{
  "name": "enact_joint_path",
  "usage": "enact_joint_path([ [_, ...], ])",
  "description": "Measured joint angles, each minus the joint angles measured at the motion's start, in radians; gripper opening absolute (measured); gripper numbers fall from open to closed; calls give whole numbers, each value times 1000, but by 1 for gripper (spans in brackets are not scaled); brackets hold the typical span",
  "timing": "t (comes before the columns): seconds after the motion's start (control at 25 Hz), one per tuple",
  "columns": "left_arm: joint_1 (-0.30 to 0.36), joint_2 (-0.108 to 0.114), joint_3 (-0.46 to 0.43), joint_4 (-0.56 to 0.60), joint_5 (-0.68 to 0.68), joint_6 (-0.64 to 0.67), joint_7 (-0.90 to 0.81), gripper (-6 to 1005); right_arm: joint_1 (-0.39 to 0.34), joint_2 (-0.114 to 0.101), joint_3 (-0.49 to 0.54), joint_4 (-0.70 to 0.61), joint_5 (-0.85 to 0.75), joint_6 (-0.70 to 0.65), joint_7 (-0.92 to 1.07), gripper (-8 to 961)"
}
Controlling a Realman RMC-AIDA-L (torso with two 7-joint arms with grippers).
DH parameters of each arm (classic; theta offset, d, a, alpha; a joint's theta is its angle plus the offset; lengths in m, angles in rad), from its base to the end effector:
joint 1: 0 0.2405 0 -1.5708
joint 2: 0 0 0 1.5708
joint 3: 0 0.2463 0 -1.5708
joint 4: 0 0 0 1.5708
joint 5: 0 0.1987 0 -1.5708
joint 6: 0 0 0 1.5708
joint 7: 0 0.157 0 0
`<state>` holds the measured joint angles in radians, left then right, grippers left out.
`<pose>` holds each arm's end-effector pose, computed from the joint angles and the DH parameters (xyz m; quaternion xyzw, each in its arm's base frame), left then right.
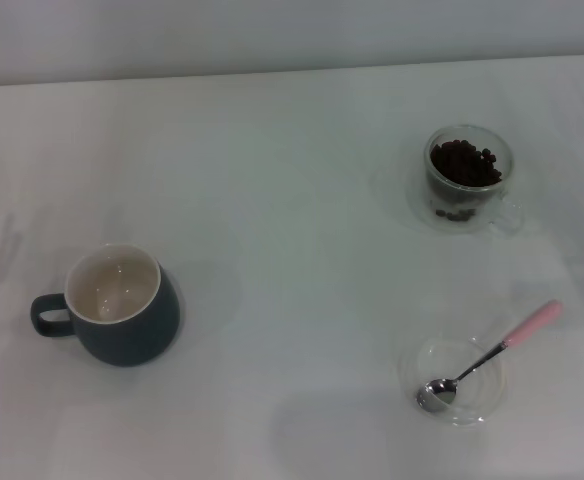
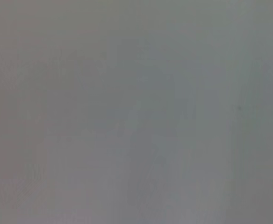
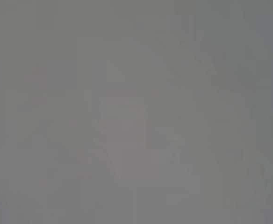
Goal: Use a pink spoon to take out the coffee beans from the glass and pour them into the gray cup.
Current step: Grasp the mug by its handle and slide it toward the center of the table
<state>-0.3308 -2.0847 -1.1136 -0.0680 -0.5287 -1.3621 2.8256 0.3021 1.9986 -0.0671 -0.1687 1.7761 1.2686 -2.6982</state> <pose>-0.3331 0.2910 0.0141 -0.6700 -0.2445 -0.3472 0.6090 0.3990 0.2827 0.0959 -0.6400 0.2514 0.2553 0.6797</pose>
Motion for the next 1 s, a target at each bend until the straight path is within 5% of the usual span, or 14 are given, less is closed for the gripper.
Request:
enact_joint_path([
  [0.64, 15, 0, 0, -13, 34, -13, 0, 877, -12, 0, 0, 0, -1, 4, 1, 754],
  [1.0, 135, -2, 0, -16, 157, -125, -4, 876, -12, -4, 0, -31, 3, 5, 16, 755],
])
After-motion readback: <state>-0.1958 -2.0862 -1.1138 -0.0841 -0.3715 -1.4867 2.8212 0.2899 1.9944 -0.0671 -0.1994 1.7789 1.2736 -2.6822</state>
